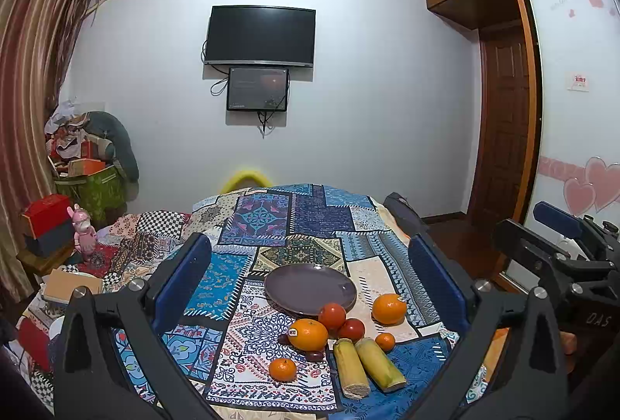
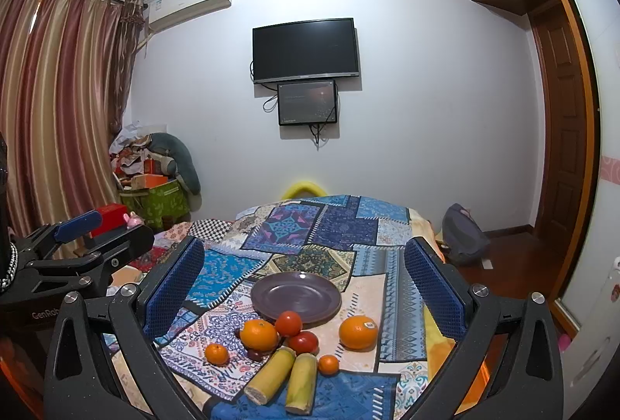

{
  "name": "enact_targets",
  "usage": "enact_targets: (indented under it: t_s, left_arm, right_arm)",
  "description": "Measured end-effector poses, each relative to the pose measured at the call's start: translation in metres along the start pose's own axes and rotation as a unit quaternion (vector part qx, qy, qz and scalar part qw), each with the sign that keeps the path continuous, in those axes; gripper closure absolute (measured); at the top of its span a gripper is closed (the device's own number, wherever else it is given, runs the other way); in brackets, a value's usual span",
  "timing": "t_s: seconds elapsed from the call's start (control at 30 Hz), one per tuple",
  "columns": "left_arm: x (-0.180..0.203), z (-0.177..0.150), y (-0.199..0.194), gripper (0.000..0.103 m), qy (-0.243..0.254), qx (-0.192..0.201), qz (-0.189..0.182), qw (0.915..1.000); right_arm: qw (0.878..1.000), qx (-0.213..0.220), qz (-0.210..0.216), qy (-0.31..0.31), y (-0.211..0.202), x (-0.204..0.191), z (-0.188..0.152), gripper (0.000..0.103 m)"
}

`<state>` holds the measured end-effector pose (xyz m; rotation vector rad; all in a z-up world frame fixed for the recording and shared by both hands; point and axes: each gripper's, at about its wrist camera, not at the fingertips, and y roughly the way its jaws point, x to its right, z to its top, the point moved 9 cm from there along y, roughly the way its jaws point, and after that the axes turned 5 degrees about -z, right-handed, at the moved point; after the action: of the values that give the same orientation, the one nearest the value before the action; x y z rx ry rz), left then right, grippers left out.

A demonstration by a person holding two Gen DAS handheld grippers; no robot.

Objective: Organize fruits

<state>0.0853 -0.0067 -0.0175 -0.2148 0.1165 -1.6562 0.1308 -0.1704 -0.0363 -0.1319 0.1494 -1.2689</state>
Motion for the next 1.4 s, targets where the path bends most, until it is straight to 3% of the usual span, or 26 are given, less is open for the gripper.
enact_targets:
  t_s: [0.97, 1.1, 1.4]
  left_arm:
    - [0.001, -0.001, 0.003, 0.0, 0.012, 0.003, 0.006, 0.9999]
    - [0.002, -0.005, 0.008, 0.008, 0.005, -0.005, 0.001, 1.0]
    - [-0.019, -0.037, 0.042, 0.032, -0.009, -0.08, 0.008, 0.9967]
  right_arm:
    - [1.0, 0.004, -0.009, 0.0, 0.001, 0.001, -0.001, 0.0]
    - [1.0, -0.006, -0.013, 0.001, 0.007, 0.006, -0.007, 0.001]
    - [0.995, -0.093, 0.012, 0.019, 0.039, 0.016, -0.05, 0.034]
